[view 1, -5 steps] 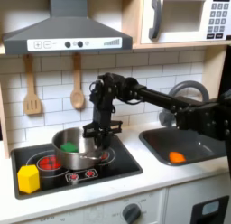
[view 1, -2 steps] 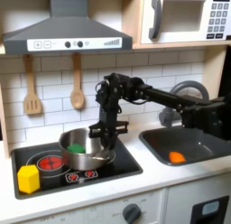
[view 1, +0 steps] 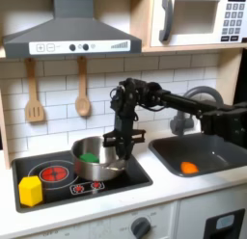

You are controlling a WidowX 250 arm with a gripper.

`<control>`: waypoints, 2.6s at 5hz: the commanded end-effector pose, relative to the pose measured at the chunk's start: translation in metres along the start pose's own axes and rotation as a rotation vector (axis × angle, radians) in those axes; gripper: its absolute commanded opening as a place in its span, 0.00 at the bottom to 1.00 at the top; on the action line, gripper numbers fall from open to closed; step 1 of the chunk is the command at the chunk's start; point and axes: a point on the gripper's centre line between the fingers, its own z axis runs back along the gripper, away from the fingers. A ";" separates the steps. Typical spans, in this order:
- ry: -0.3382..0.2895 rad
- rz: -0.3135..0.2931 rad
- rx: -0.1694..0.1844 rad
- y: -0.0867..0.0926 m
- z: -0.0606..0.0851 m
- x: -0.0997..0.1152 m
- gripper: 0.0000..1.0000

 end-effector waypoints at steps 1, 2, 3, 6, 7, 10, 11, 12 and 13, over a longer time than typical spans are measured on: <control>0.001 -0.027 -0.007 -0.011 0.001 -0.005 0.00; -0.002 -0.037 -0.011 -0.015 0.002 -0.005 0.00; 0.001 -0.049 -0.018 -0.020 0.000 -0.006 0.00; -0.010 -0.073 -0.020 -0.031 0.000 -0.003 0.00; -0.005 -0.062 -0.011 -0.031 -0.002 -0.004 0.00; -0.058 -0.052 -0.001 -0.035 0.023 0.005 1.00; -0.082 -0.055 0.004 -0.037 0.032 0.009 1.00; -0.111 -0.074 -0.007 -0.039 0.048 0.007 1.00; -0.132 -0.111 0.004 -0.046 0.060 0.006 1.00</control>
